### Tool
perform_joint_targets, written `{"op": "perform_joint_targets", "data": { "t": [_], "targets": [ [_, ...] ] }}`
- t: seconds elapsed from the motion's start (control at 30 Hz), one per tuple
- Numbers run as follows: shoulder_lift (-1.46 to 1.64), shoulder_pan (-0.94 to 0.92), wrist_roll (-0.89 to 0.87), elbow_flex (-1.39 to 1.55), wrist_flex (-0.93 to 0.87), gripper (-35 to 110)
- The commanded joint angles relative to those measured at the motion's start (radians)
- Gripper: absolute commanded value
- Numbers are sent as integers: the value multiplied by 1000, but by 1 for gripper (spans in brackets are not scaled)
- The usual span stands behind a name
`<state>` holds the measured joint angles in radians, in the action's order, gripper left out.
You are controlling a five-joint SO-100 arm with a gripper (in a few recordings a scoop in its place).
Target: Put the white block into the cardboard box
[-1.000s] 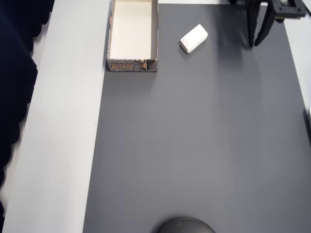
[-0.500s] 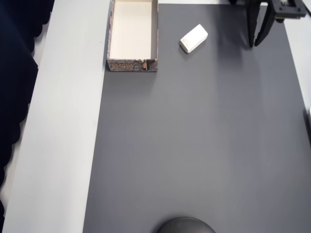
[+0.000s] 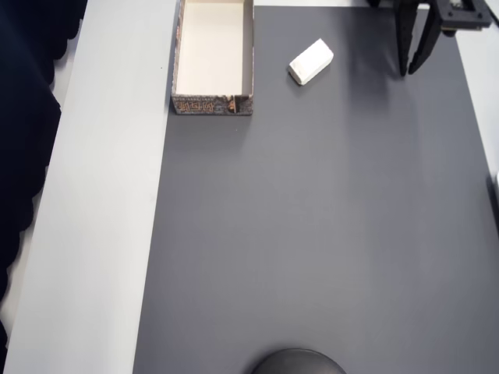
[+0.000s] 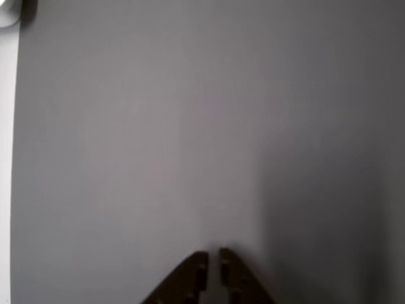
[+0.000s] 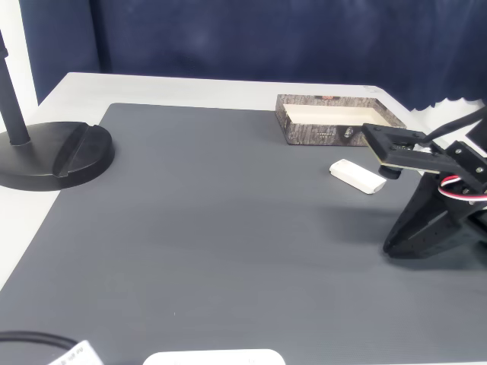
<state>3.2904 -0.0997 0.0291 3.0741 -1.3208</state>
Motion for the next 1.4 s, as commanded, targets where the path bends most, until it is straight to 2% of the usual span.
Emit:
{"op": "perform_joint_targets", "data": {
  "t": [0.0,0.8,1.0,1.1,1.37],
  "targets": [
    [34,11,6,18,-11,-2],
    [18,-34,9,14,-9,-2],
    [-288,-94,21,-201,11,-2],
    [-463,-173,-71,-383,6,-2],
    [-660,-328,-84,-594,-5,-2]
  ]
}}
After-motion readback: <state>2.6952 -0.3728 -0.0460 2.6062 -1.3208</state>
